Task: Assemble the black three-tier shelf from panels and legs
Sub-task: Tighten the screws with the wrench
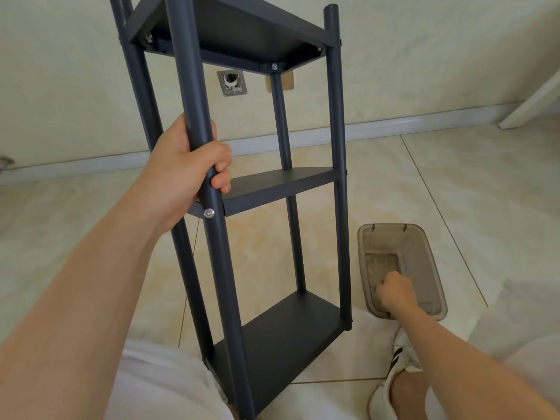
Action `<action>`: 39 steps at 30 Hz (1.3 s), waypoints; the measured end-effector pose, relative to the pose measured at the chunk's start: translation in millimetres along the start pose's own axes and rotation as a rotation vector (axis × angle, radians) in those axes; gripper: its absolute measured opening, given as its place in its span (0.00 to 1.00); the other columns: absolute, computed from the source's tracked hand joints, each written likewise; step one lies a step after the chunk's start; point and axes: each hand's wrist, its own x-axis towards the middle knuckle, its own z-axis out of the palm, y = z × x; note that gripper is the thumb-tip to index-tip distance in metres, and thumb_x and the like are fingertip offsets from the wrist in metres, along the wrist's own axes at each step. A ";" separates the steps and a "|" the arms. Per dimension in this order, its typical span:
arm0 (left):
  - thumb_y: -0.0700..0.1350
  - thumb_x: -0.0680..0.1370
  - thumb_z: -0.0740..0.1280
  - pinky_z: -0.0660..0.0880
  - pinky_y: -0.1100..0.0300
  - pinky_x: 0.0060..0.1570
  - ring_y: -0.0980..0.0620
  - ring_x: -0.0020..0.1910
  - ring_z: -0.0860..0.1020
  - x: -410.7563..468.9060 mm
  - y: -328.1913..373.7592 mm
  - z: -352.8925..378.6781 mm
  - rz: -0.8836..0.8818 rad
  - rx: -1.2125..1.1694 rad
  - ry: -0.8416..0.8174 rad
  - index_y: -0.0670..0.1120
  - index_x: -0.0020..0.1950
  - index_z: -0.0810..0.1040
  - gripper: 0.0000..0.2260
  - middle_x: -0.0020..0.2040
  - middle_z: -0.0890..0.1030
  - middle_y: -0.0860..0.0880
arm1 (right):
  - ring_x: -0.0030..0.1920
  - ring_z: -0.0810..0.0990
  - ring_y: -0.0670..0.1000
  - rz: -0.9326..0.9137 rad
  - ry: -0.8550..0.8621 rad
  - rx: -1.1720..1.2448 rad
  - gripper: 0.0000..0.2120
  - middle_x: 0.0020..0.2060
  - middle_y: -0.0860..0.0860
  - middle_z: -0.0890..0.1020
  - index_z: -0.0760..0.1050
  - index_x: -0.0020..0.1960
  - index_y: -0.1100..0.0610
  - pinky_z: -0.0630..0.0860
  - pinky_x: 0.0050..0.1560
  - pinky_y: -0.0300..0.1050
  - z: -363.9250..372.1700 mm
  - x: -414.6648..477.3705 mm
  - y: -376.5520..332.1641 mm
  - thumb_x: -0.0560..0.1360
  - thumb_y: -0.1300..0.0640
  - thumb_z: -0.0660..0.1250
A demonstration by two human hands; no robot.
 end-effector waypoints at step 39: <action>0.50 0.81 0.68 0.74 0.59 0.28 0.51 0.25 0.67 79.7 -25.7 -39.5 0.063 0.088 0.232 0.47 0.48 0.69 0.10 0.31 0.70 0.49 | 0.32 0.71 0.50 -0.478 0.102 0.942 0.09 0.38 0.54 0.72 0.69 0.53 0.56 0.75 0.34 0.44 -203.8 24.6 -284.1 0.82 0.50 0.61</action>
